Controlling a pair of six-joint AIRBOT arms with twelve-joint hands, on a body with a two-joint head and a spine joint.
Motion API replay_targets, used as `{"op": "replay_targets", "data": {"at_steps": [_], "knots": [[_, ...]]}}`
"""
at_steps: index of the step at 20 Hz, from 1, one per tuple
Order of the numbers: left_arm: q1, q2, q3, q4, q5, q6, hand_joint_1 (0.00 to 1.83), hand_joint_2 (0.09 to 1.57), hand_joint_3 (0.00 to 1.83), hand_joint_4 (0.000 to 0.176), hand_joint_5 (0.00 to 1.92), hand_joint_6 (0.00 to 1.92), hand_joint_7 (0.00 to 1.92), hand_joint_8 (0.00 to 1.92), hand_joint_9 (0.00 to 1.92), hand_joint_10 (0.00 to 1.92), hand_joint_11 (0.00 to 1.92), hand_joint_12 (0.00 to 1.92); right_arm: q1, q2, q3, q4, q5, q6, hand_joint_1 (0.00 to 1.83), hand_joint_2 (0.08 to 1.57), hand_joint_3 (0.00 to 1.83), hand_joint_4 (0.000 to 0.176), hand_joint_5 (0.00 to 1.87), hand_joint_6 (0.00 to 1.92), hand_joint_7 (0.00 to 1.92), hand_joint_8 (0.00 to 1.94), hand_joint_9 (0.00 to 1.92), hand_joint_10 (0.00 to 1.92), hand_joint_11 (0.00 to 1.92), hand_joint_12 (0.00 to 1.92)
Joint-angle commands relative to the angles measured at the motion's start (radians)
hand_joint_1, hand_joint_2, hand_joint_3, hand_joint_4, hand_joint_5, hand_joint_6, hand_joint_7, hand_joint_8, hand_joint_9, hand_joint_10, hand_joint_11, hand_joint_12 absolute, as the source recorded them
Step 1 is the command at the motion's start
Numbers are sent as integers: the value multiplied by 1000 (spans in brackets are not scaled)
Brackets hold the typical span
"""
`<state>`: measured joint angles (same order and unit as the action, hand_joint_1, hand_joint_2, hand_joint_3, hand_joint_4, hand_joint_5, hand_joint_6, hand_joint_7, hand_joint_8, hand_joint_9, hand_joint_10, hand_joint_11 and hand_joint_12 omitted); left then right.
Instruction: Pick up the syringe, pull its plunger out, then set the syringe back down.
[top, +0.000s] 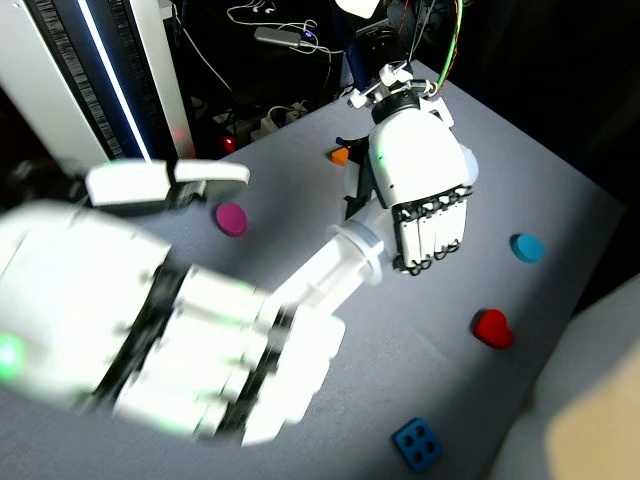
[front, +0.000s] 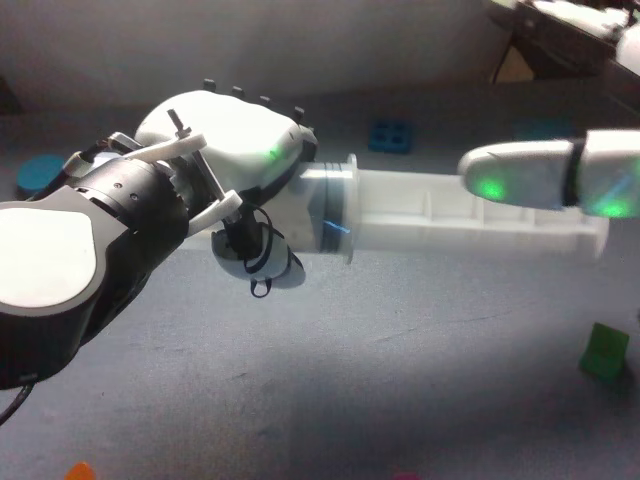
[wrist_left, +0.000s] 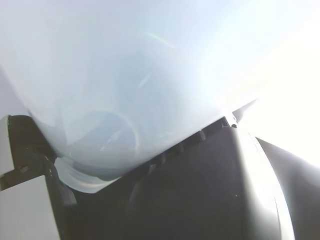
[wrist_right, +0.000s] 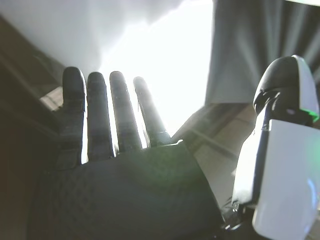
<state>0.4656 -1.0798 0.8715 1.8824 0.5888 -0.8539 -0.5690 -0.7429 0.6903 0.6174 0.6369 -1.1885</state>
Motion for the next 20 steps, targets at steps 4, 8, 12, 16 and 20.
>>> {"op": "replay_targets", "data": {"at_steps": [4, 8, 12, 16, 20], "knots": [[32, -18, 32, 166, -8, -199, 1347, 1207, 1, 0, 753, 1236, 778, 1289, 756, 1477, 658, 1378, 15, -60, -3, 64, 159, -176, 280, 829, 0, 16, 42, 0, 89, 0, 118, 0, 0, 625], [55, -33, 51, 225, -30, -261, 1347, 1209, 1, 0, 746, 1242, 770, 1296, 760, 1479, 644, 1374, 34, -106, -2, 83, 163, -270, 279, 830, 0, 16, 43, 0, 89, 0, 114, 0, 0, 627], [61, -59, 100, 303, -79, -331, 1347, 1210, 0, 0, 743, 1245, 766, 1300, 763, 1480, 658, 1384, 83, -115, -29, 189, 166, -376, 261, 839, 3, 16, 42, 0, 85, 0, 104, 0, 0, 647], [68, -76, 145, 304, -88, -330, 1345, 1213, 1, 0, 743, 1251, 765, 1305, 749, 1490, 642, 1389, 95, -115, -45, 188, 170, -389, 262, 839, 2, 16, 41, 0, 90, 2, 103, 0, 0, 652], [76, -89, 194, 291, -112, -331, 1345, 1213, 0, 0, 739, 1251, 762, 1316, 751, 1487, 642, 1394, 105, -115, -46, 188, 172, -387, 264, 839, 2, 16, 41, 0, 94, 3, 101, 0, 0, 648]]}}
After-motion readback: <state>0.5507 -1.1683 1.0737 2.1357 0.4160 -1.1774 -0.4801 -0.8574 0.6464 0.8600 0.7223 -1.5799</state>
